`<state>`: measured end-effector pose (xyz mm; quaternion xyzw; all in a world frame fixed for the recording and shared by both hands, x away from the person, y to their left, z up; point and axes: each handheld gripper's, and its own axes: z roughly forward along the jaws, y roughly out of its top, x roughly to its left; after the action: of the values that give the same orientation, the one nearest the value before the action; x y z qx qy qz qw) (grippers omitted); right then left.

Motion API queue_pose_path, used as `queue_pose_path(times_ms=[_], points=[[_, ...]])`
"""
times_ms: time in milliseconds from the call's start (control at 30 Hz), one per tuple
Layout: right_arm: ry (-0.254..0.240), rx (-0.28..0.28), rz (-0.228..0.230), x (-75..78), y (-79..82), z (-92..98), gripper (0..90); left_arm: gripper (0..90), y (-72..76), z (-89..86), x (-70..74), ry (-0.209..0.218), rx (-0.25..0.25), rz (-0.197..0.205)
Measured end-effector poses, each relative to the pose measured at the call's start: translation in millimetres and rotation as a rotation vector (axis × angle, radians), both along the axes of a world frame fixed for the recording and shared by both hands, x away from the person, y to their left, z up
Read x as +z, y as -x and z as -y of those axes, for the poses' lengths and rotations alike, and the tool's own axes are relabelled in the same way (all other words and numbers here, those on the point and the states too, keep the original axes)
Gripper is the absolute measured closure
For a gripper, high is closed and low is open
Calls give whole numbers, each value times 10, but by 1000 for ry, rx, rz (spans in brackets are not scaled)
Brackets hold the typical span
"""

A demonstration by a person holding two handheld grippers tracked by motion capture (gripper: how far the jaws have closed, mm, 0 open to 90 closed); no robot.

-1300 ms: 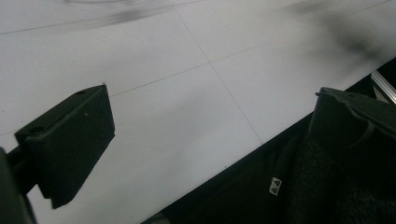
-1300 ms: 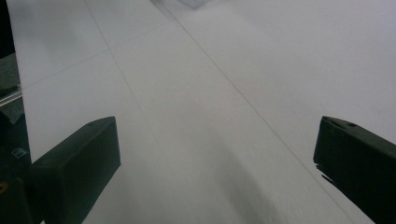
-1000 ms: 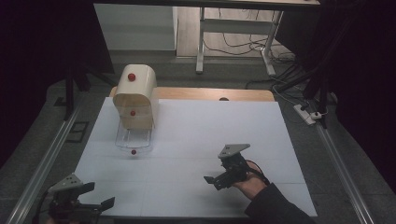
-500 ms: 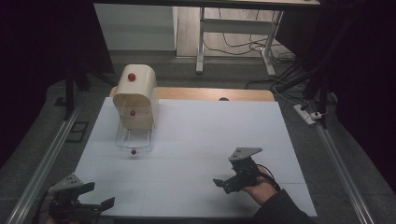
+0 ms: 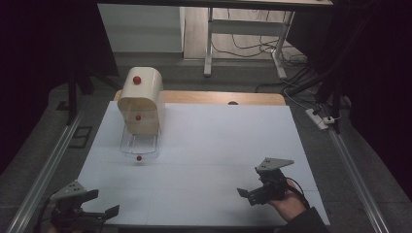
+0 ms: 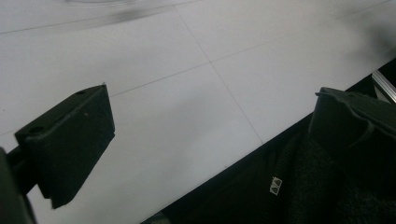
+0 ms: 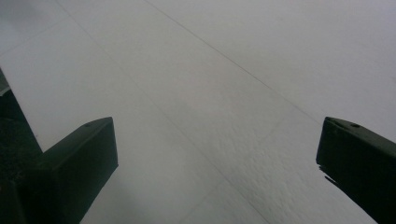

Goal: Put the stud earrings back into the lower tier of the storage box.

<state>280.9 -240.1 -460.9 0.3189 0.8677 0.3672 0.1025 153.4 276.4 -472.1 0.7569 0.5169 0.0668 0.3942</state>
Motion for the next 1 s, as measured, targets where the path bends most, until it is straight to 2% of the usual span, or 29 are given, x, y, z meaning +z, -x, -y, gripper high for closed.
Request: queue_pose_path(times_ms=[333,567,1000], points=[[-19,-69,6,36,104,255,0,8,-1,1,-1,0,1,0],[-15,-101,4,45,169,381,0,8,-1,1,-1,-1,2,-1],[-47,-175,14,111,293,606,0,8,-2,-5,0,4,4,-2]])
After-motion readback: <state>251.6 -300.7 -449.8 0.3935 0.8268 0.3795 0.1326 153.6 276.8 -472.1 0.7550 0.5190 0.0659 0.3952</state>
